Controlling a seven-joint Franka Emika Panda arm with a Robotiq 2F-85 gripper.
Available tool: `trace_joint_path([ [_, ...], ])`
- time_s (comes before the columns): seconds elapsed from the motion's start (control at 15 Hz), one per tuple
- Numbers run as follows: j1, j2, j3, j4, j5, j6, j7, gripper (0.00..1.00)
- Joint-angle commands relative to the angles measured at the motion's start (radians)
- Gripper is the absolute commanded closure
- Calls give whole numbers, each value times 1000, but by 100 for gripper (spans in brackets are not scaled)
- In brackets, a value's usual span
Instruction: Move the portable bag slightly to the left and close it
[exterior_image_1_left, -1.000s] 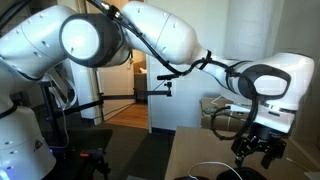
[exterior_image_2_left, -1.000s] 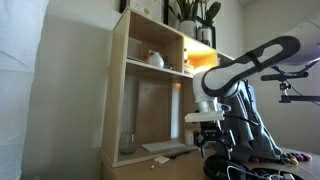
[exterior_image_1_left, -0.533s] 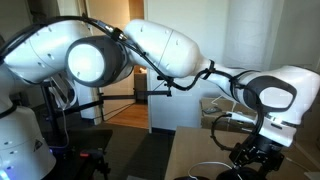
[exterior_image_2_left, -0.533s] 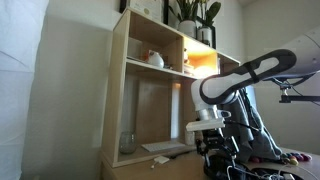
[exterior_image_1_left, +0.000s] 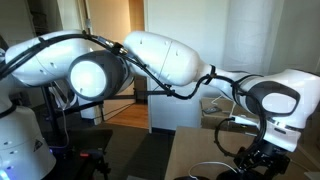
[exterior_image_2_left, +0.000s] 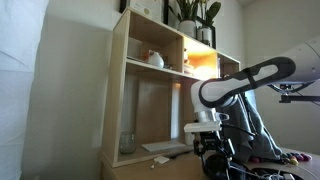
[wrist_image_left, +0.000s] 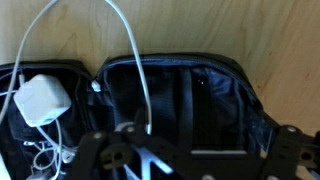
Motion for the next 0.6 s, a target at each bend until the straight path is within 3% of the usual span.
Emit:
trace_joint_path([
  [0.0,-11,19,13,53,24,61,23,0],
  [0.53,-6,21,9,67,21,136,23,0],
])
